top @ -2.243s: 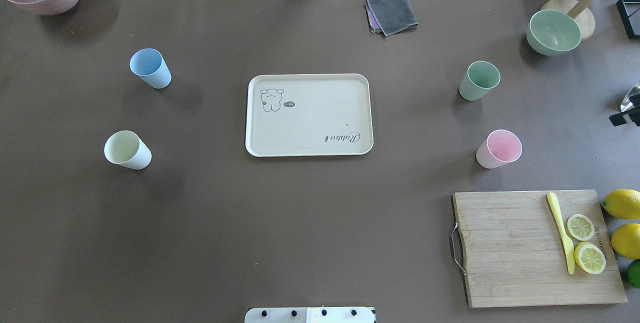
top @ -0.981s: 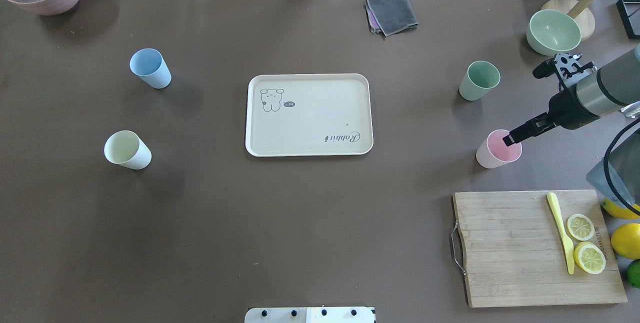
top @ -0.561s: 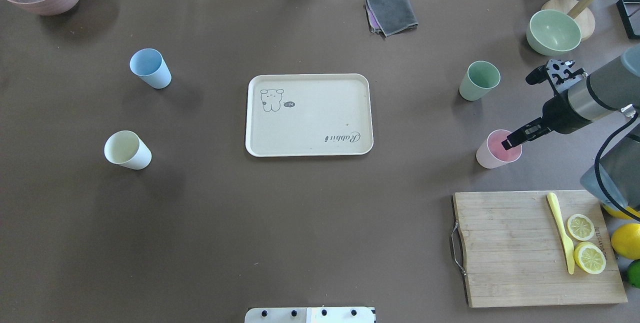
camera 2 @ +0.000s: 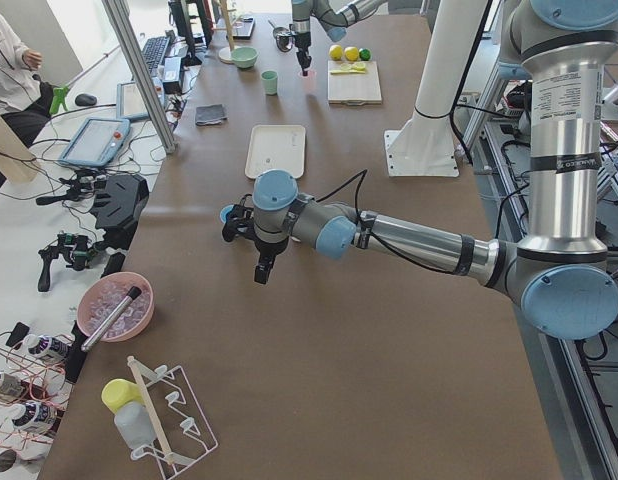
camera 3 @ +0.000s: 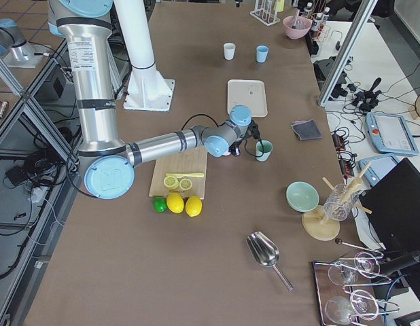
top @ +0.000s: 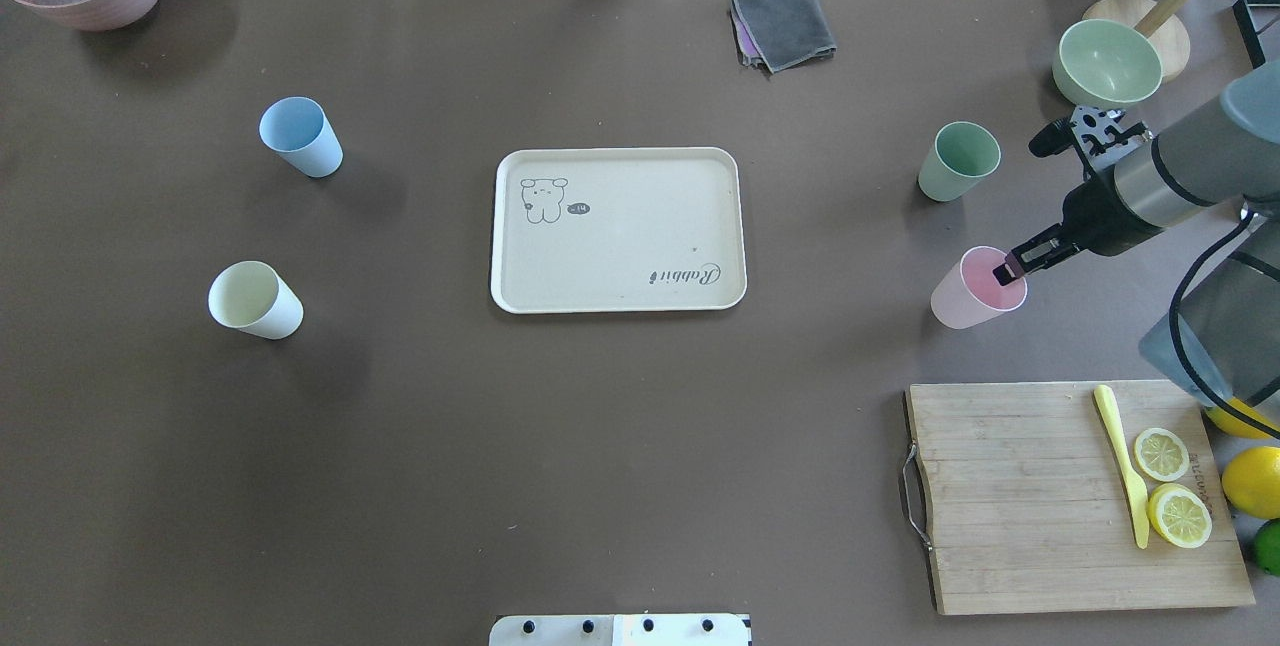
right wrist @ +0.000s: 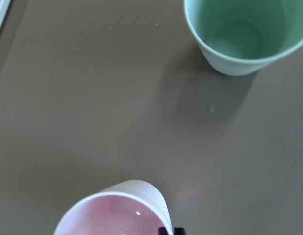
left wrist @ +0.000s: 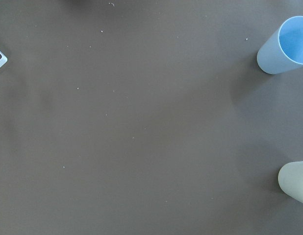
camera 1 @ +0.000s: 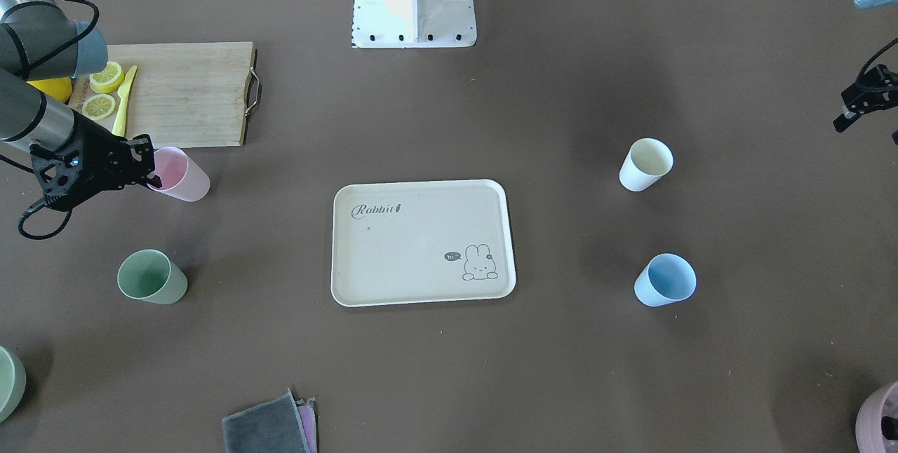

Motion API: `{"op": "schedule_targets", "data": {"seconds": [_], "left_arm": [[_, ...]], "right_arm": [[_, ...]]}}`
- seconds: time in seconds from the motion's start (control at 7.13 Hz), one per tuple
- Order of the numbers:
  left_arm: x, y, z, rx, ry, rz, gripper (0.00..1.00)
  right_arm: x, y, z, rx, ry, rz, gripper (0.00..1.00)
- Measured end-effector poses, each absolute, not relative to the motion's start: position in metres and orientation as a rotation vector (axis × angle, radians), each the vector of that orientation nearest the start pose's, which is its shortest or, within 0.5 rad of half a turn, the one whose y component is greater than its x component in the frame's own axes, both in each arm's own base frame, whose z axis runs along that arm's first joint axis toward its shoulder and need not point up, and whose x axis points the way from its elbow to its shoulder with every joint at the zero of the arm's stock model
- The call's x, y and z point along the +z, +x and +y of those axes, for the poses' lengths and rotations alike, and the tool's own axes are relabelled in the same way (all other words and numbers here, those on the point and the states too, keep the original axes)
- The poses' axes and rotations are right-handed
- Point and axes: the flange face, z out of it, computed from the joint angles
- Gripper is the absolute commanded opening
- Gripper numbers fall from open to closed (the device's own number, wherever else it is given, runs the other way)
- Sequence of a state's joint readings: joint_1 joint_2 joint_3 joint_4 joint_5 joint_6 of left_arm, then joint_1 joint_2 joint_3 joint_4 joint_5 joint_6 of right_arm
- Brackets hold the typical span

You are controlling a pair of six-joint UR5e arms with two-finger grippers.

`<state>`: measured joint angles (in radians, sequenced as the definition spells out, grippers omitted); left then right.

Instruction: Place all cups on tray

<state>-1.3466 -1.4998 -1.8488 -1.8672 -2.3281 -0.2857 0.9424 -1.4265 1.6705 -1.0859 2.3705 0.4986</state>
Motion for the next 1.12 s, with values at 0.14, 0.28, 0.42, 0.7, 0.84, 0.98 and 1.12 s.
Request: {"op": "schedule_targets", "data": {"seconds": [0.14,0.28,0.42,0.7,0.84,0.98,1.12], "left_arm": [[0.517,0.060,-0.480,0.085,0.276,0.787,0.98],[0.507,0.087,-0.481,0.019,0.251,0.779,0.98],[0.490,0.118,-0.483,-0.044,0.216,0.800,0.98],[0.462,0.160,-0.481,-0.097,0.159,0.858,0.98],[0.452,0.175,-0.480,-0.101,0.138,0.881,0.98],[0.445,0.190,-0.479,-0.098,0.121,0.895,0.98],[0.440,0.206,-0.476,-0.093,0.103,0.905,0.98]], "right_arm": [[0.438,-0.297,-0.509,-0.380,0.163,-1.021,0.00],[0.396,-0.321,-0.523,-0.330,0.150,-1.026,0.00],[0.358,-0.352,-0.530,-0.281,0.146,-1.028,0.00],[0.303,-0.427,-0.537,-0.210,0.155,-1.014,0.00],[0.285,-0.455,-0.534,-0.191,0.165,-1.008,0.00],[0.276,-0.473,-0.529,-0.179,0.177,-0.999,0.00],[0.273,-0.483,-0.525,-0.175,0.186,-0.991,0.75]]}}
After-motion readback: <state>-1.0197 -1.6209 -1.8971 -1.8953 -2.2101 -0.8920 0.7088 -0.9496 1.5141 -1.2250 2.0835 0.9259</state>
